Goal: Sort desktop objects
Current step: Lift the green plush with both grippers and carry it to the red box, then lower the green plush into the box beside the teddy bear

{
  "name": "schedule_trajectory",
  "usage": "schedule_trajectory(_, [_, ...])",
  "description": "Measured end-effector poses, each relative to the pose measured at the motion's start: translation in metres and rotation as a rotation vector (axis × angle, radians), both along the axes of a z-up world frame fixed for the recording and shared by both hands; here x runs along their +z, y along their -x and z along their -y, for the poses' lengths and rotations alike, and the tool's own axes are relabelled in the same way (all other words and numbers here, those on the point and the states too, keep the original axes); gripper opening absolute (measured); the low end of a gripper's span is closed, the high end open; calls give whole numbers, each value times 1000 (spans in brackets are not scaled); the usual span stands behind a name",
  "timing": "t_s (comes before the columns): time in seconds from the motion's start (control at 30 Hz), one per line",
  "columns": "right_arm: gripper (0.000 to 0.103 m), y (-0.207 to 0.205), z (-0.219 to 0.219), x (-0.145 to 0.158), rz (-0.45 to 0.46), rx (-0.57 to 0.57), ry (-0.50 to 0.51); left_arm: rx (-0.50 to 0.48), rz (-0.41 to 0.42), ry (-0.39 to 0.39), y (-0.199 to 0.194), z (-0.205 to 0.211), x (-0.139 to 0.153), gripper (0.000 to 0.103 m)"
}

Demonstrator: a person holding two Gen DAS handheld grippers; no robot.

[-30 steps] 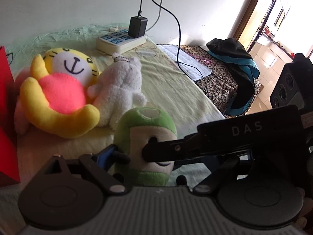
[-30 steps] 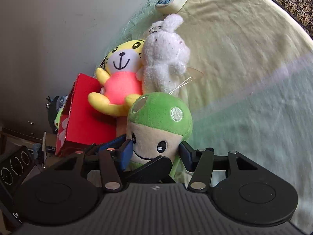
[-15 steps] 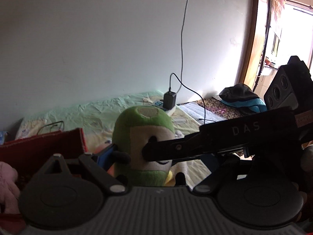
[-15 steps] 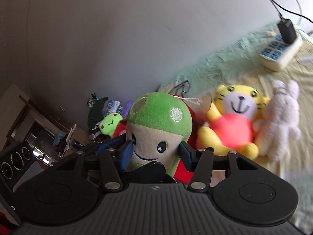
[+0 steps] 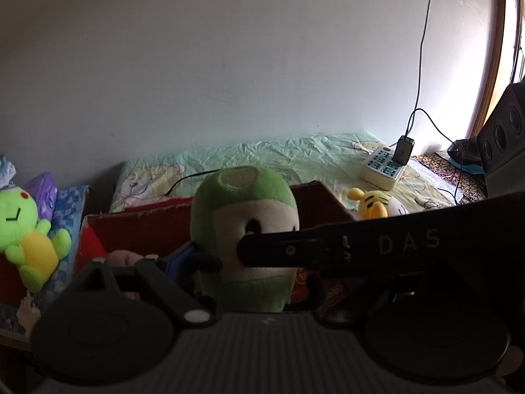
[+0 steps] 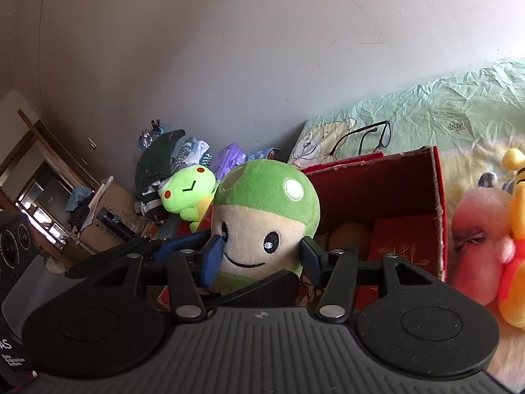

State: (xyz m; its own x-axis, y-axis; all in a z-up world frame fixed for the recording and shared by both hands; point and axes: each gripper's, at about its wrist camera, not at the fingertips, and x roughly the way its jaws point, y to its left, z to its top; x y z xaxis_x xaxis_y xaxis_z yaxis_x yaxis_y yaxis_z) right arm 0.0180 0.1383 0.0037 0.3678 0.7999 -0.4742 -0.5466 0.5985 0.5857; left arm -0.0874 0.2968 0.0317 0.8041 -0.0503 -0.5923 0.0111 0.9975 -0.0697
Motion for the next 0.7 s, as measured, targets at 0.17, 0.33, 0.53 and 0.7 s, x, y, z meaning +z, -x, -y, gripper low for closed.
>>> schedule_trajectory(0.17, [54,-4,-20,-18,-39,-10,45,22,-57,66,-9,-26,-20,87])
schedule_trajectory(0.33, [54,-9,-33,-27,-55,-5,107,22,-102,69,-11,-31,-29,84])
schedule_trajectory(0.53, [53,-18,-46,-40,-113,4,170,6,-121,48,-11,-32,-37,81])
schedule_trajectory(0.7, [53,-16,-55,-42,-118,18,175,43,-140,56,-9,-42,-42,84])
